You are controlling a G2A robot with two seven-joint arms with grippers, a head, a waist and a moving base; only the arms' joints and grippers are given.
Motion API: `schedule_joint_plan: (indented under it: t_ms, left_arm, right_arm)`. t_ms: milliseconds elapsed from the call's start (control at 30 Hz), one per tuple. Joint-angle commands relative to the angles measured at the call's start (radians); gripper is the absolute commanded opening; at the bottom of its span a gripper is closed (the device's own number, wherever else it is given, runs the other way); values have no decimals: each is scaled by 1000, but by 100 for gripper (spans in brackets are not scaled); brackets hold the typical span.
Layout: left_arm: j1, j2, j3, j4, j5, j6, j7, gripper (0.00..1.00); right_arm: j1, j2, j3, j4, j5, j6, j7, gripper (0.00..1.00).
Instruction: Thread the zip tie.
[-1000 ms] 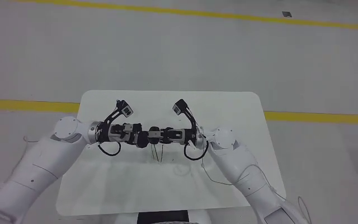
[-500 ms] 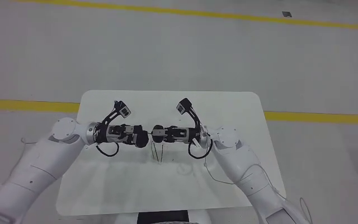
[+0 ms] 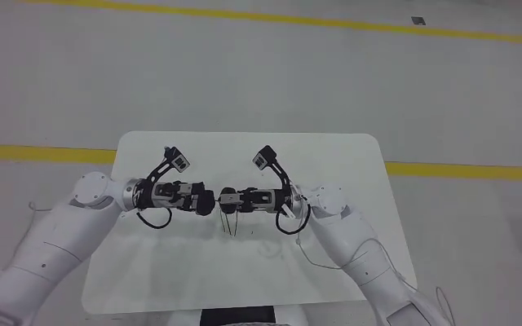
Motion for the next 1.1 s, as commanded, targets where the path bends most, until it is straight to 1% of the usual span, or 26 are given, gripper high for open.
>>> schedule_joint_plan:
  t_ms: [0, 133, 167, 200, 267, 467, 767, 1067]
  left_arm:
    - [1, 0, 0, -2, -1, 0, 0, 62]
    - [3, -1, 2, -7, 1, 1, 0, 55]
    - [4, -1, 2, -8, 2, 2, 0, 51]
    - [5, -1, 2, -9, 4, 2, 0, 52]
    - [6, -1, 3, -10, 6, 3, 0, 49]
    - [9, 0, 0, -7, 12, 2, 0, 47]
    - [12, 0, -4, -5, 21, 5, 0, 39]
    - [10, -3, -2, -2, 28, 9, 0, 30]
  right_arm:
    - [6, -3, -13, 7, 0, 0, -3, 0]
    - [16, -9, -32, 21, -12, 3, -19, 0]
    - [18, -9, -36, 23, -20, 4, -25, 0]
    - [20, -10, -39, 24, -27, 6, -33, 0]
    - [21, -11, -41, 23, -33, 7, -44, 0]
    - [18, -7, -30, 23, -62, 15, -64, 0]
    - [2, 3, -4, 5, -77, 32, -63, 0]
    - [-2, 6, -4, -3, -81, 44, -63, 0]
